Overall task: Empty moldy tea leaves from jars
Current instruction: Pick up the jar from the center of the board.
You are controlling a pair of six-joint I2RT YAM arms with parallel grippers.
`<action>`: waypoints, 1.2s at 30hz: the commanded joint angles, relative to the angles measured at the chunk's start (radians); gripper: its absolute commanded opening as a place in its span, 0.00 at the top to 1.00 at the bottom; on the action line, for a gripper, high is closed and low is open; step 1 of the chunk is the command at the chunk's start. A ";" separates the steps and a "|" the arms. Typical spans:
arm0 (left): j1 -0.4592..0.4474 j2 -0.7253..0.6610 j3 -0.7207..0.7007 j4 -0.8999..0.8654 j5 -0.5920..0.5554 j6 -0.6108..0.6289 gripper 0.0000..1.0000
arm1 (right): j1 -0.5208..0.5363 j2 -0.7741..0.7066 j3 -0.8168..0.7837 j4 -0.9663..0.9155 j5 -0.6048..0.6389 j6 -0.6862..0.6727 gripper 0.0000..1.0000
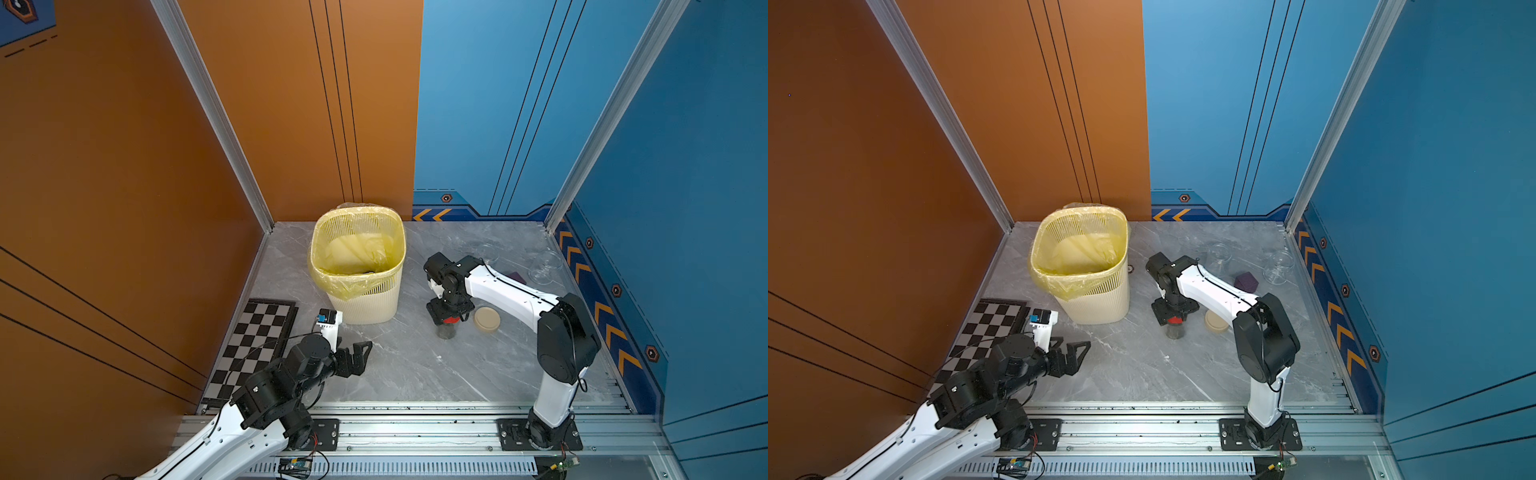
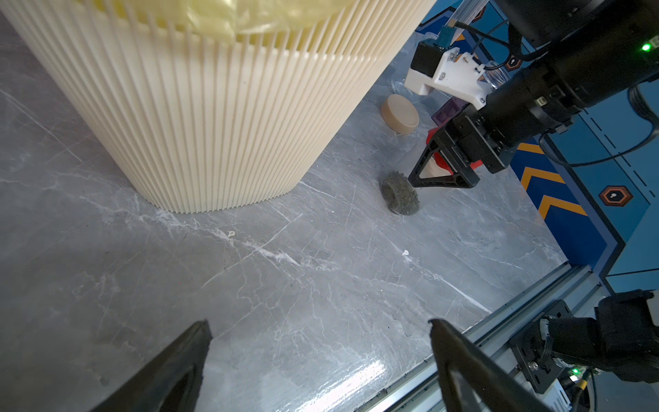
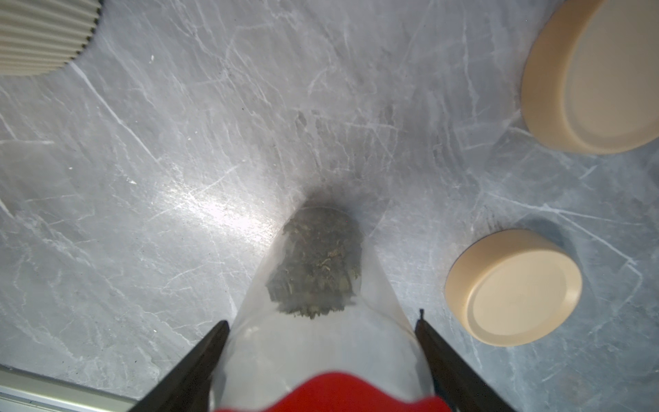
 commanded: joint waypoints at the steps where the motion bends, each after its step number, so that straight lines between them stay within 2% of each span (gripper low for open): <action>1: -0.012 -0.013 -0.017 0.014 -0.023 -0.001 0.02 | 0.009 0.023 -0.007 -0.018 -0.005 -0.003 0.25; 19: -0.007 -0.067 -0.019 0.014 -0.065 0.052 0.02 | 0.011 0.030 0.040 -0.050 -0.010 -0.013 0.42; 27: 0.016 -0.063 0.015 0.011 -0.030 0.094 0.02 | 0.013 0.028 0.075 -0.077 -0.025 -0.019 0.48; 36: 0.040 0.012 0.084 0.016 0.029 0.150 0.02 | 0.012 0.016 0.109 -0.115 -0.037 -0.025 0.51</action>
